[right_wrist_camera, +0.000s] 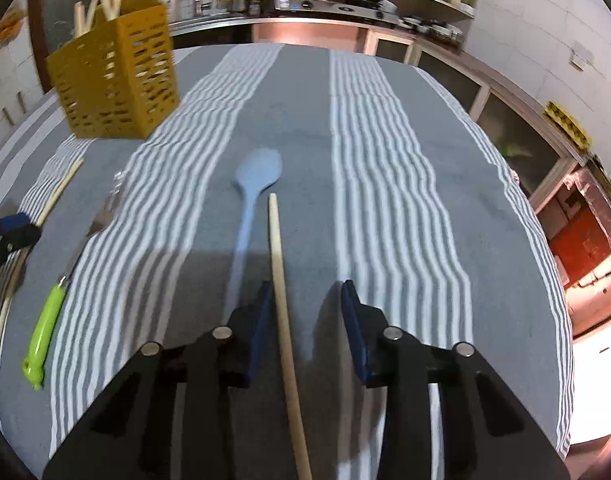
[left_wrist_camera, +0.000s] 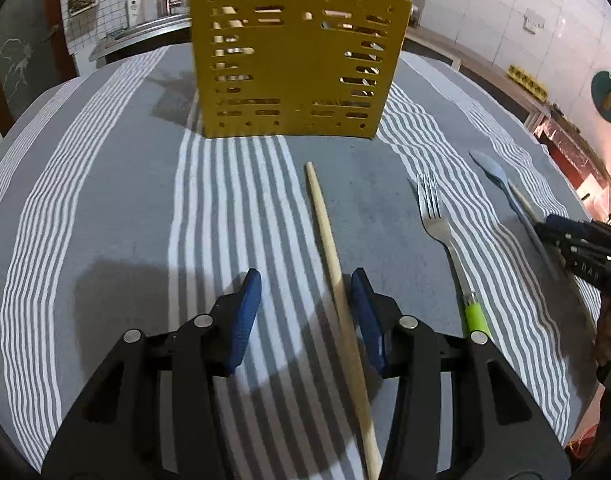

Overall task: Organize utensils
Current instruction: 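Close the left tool on a wooden chopstick while the right tool grasps the chopstick beside the spatula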

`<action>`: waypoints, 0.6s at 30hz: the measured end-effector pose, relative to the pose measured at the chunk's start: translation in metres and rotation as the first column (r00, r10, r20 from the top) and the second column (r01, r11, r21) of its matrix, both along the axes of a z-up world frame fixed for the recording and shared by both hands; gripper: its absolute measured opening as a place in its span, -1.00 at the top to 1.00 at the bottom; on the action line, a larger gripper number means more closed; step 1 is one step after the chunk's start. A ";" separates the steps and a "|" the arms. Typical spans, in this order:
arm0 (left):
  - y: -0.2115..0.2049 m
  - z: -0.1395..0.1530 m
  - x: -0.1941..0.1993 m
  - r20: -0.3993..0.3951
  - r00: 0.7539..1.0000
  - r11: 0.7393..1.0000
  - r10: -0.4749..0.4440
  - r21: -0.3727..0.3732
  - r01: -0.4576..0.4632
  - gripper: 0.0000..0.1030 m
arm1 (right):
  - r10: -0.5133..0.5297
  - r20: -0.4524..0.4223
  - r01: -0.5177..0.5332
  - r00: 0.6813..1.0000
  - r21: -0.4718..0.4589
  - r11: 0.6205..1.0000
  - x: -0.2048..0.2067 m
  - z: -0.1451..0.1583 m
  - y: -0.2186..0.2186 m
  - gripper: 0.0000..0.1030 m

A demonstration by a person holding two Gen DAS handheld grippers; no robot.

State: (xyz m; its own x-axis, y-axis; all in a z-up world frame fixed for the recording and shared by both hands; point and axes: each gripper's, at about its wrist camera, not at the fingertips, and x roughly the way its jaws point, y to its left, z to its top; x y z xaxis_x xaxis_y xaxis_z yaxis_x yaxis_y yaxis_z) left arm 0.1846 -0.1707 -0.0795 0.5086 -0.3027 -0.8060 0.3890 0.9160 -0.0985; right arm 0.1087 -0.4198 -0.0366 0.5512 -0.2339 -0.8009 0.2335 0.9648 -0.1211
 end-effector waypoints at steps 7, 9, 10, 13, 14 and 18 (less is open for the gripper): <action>-0.016 -0.005 0.021 -0.011 1.000 0.996 -0.017 0.082 0.018 0.32 | -0.060 -0.021 0.060 0.998 0.009 0.998 0.015 0.001 -0.024 0.55; -0.018 -0.004 0.022 -0.017 1.000 0.995 -0.024 0.093 0.026 0.36 | -0.047 -0.034 0.047 0.998 -0.003 0.999 0.019 -0.001 -0.022 0.55; -0.019 -0.004 0.022 -0.015 1.000 0.995 -0.027 0.098 0.028 0.38 | -0.043 -0.039 0.043 0.998 -0.005 0.999 0.021 -0.001 -0.022 0.57; -0.027 -0.006 0.020 0.010 0.999 0.989 -0.052 0.141 0.050 0.53 | -0.027 -0.059 0.028 0.998 0.003 1.000 0.030 -0.001 -0.024 0.64; -0.029 -0.006 0.021 0.014 0.998 0.987 -0.062 0.152 0.059 0.60 | -0.025 -0.063 0.025 0.998 0.008 1.000 0.033 -0.001 -0.026 0.67; -0.026 -0.003 0.030 -0.022 0.999 0.993 -0.046 0.112 0.048 0.93 | -0.017 -0.062 0.019 0.998 0.031 0.999 0.041 -0.002 -0.027 0.90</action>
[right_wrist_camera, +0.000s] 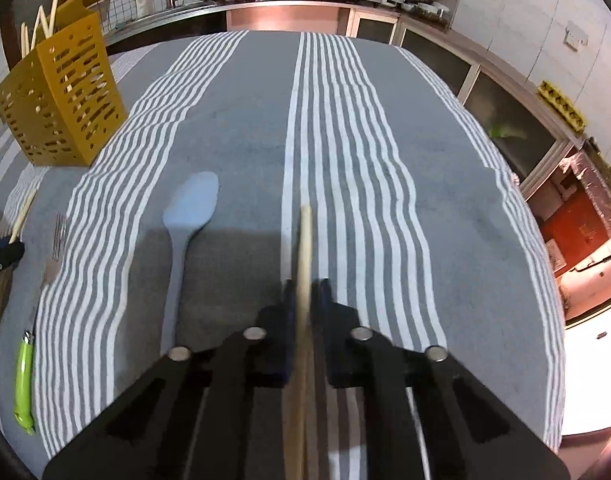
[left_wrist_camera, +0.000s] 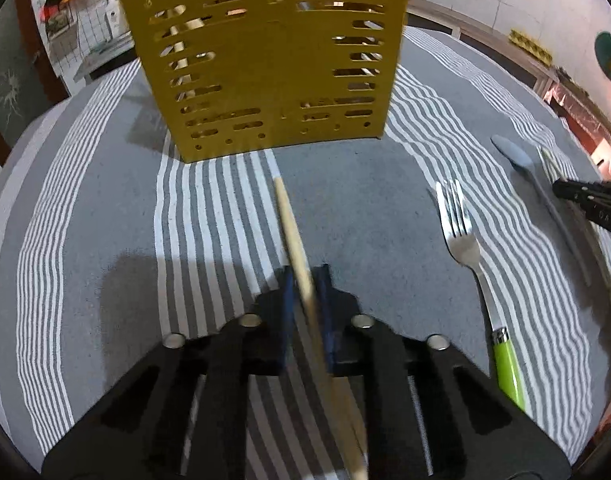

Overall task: Organize utensils
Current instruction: 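Close the left tool on a wooden chopstick while the right tool grasps the chopstick beside the spatula, then lift the chopstick in the left tool over the caddy while the right tool carries its chopstick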

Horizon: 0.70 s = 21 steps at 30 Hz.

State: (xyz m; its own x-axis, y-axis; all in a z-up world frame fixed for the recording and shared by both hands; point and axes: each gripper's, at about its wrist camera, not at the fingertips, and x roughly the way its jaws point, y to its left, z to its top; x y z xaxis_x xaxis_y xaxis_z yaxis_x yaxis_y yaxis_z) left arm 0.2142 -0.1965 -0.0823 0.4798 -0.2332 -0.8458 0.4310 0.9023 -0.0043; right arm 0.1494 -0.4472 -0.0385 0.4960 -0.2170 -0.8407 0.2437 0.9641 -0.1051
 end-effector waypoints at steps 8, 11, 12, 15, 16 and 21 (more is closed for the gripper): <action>0.027 0.019 -0.003 -0.012 1.000 0.986 0.014 -0.167 -0.016 0.93 | -0.012 0.214 -0.008 0.977 0.091 0.996 -0.024 0.038 0.002 0.90; 0.035 0.037 -0.013 0.042 0.999 0.979 0.024 -0.204 -0.014 0.92 | -0.003 0.298 -0.031 0.954 0.110 0.993 -0.038 0.058 0.011 0.90; 0.039 0.046 -0.018 0.068 0.997 0.974 0.028 -0.224 -0.012 0.92 | 0.004 0.339 -0.053 0.941 0.133 0.990 -0.045 0.067 0.014 0.90; 0.051 0.068 -0.025 0.117 0.992 0.962 0.049 -0.272 -0.015 0.92 | 0.014 0.402 -0.078 0.915 0.145 0.986 -0.055 0.086 0.021 0.90; 0.055 0.075 -0.028 0.134 0.990 0.959 0.052 -0.283 -0.012 0.92 | 0.015 0.418 -0.085 0.908 0.149 0.985 -0.057 0.089 0.022 0.90; 0.065 0.103 -0.042 0.229 0.970 0.956 0.074 -0.292 -0.004 0.92 | 0.024 0.485 -0.111 0.874 0.152 0.982 -0.071 0.109 0.035 0.89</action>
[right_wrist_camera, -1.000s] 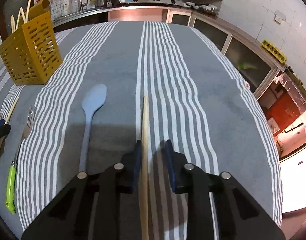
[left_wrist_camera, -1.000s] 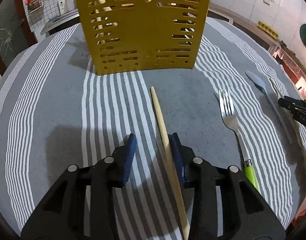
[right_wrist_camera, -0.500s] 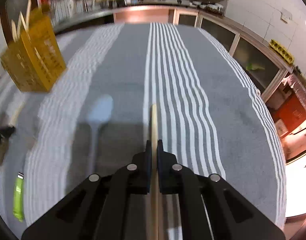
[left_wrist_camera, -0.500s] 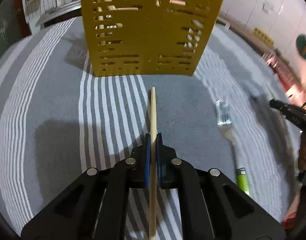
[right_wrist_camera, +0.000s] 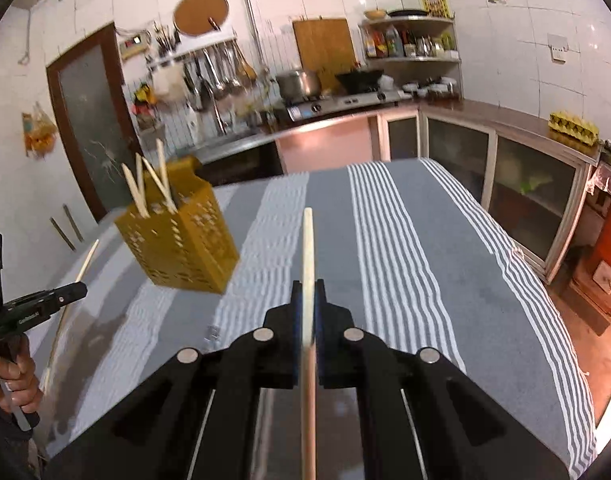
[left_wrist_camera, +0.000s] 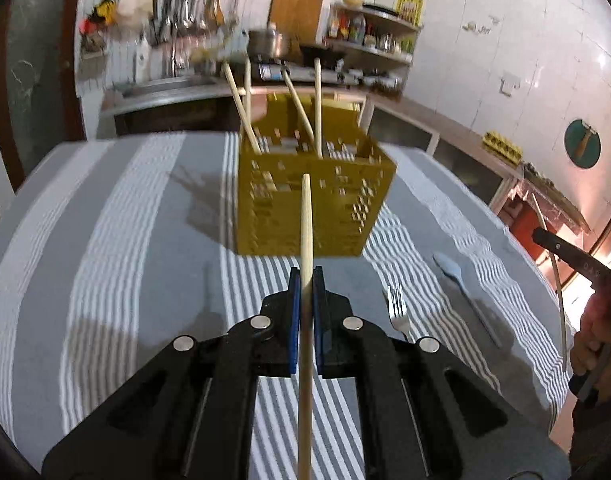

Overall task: Organize utensils
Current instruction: 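Lift the chopstick in the left tool over the caddy while the right tool carries its chopstick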

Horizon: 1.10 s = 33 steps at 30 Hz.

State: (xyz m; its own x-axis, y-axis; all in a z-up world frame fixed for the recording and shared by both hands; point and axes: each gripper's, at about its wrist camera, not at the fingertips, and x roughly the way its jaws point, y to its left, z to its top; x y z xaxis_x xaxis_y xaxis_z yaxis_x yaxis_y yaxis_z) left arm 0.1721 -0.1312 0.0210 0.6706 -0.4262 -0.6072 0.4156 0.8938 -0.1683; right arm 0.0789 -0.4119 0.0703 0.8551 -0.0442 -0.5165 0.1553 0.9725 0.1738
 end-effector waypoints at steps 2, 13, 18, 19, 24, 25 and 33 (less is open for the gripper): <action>0.006 0.010 -0.005 0.023 1.000 1.000 0.007 -0.025 -0.006 0.92 | 0.007 0.017 -0.008 1.000 0.007 1.000 -0.005 0.004 0.002 0.89; 0.022 0.022 -0.015 0.067 0.998 0.998 0.023 -0.064 -0.019 0.92 | 0.021 0.071 -0.021 0.997 -0.008 1.000 -0.022 0.020 0.017 0.89; 0.028 0.023 -0.017 0.072 0.997 0.996 0.028 -0.086 -0.022 0.91 | 0.023 0.075 -0.023 0.997 -0.008 1.000 -0.024 0.020 0.019 0.89; 0.028 0.023 -0.017 0.073 0.997 0.996 0.027 -0.084 -0.021 0.91 | 0.024 0.074 -0.023 0.997 -0.011 1.000 -0.024 0.020 0.019 0.89; 0.027 0.022 -0.018 0.069 0.997 0.998 0.021 -0.067 -0.017 0.91 | 0.026 0.079 -0.026 0.997 -0.011 1.000 -0.028 0.021 0.020 0.89; 0.027 0.022 -0.019 0.070 0.997 0.998 0.021 -0.066 -0.017 0.91 | 0.027 0.080 -0.026 0.996 -0.009 1.000 -0.028 0.022 0.019 0.89; 0.026 0.025 -0.020 0.077 0.997 0.998 0.019 -0.060 -0.015 0.91 | 0.027 0.099 -0.026 0.995 -0.011 1.000 -0.029 0.025 0.022 0.89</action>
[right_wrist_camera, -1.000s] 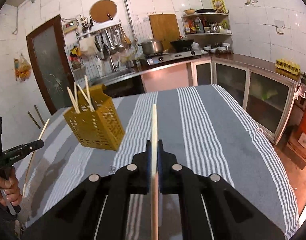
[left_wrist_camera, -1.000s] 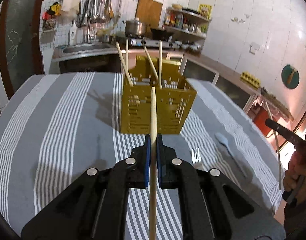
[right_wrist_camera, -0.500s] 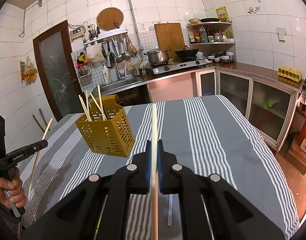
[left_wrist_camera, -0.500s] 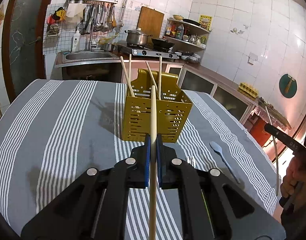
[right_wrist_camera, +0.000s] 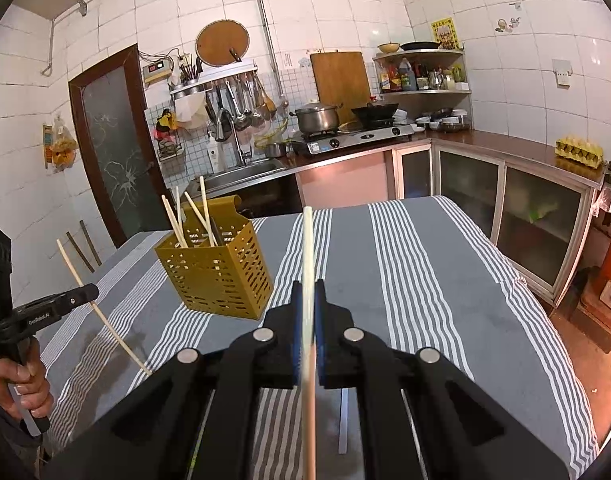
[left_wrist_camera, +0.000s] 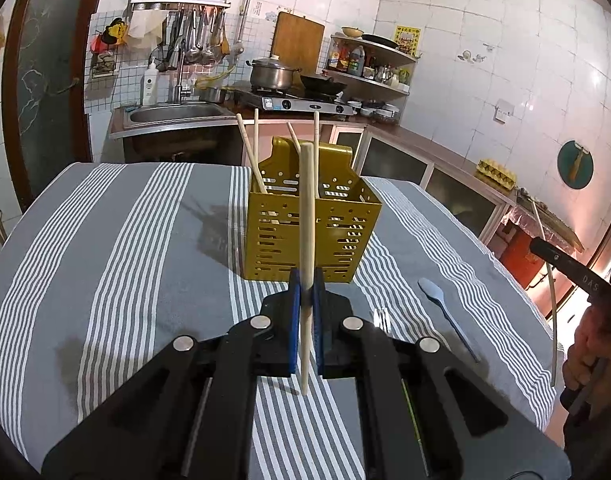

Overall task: Organize utensils
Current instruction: 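Lift the chopstick in the left tool over the caddy while the right tool carries its chopstick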

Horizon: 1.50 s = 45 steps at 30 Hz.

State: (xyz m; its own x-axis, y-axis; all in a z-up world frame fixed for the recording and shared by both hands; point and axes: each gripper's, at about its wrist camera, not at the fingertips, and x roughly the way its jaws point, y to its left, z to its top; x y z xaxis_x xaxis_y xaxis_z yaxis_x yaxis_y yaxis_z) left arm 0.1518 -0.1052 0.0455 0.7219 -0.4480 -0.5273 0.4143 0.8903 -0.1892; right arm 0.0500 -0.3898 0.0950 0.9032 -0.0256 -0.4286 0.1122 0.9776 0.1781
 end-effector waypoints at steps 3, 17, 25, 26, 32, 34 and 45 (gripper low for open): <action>0.000 0.000 -0.001 0.000 1.000 1.000 -0.004 0.001 0.004 0.91 | 0.002 0.002 -0.002 1.000 0.001 1.000 0.000 0.000 -0.001 0.89; 0.000 0.003 -0.002 0.004 1.000 1.000 -0.003 0.009 0.003 0.91 | 0.011 0.003 -0.011 1.000 0.000 1.000 0.001 -0.001 -0.001 0.89; -0.001 0.007 -0.004 0.016 1.000 1.000 0.002 0.007 -0.002 0.92 | 0.015 0.012 -0.014 1.000 -0.021 1.000 0.001 0.002 0.005 0.89; -0.001 0.007 -0.004 0.018 1.000 1.000 0.003 0.007 -0.003 0.92 | 0.014 0.016 -0.014 1.000 -0.026 1.000 0.001 0.003 0.006 0.89; 0.001 0.014 -0.003 0.034 0.999 1.000 0.007 0.001 -0.007 0.92 | 0.026 0.038 -0.025 0.999 -0.040 0.999 0.002 0.013 0.012 0.89; 0.001 0.017 -0.002 0.039 0.999 1.000 0.010 0.003 -0.010 0.92 | 0.030 0.043 -0.028 0.999 -0.044 0.999 0.003 0.016 0.012 0.89; 0.004 0.030 0.006 0.070 0.997 0.999 0.031 0.014 -0.032 0.92 | 0.042 0.067 -0.038 0.997 -0.062 0.997 0.015 0.033 0.020 0.89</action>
State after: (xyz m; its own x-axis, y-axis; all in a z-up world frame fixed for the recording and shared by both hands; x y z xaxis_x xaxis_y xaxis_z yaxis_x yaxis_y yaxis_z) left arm 0.1577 -0.1012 0.0756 0.7708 -0.4169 -0.4817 0.3979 0.9056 -0.1470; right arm 0.0649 -0.3700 0.1276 0.9312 -0.0125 -0.3642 0.0620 0.9903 0.1244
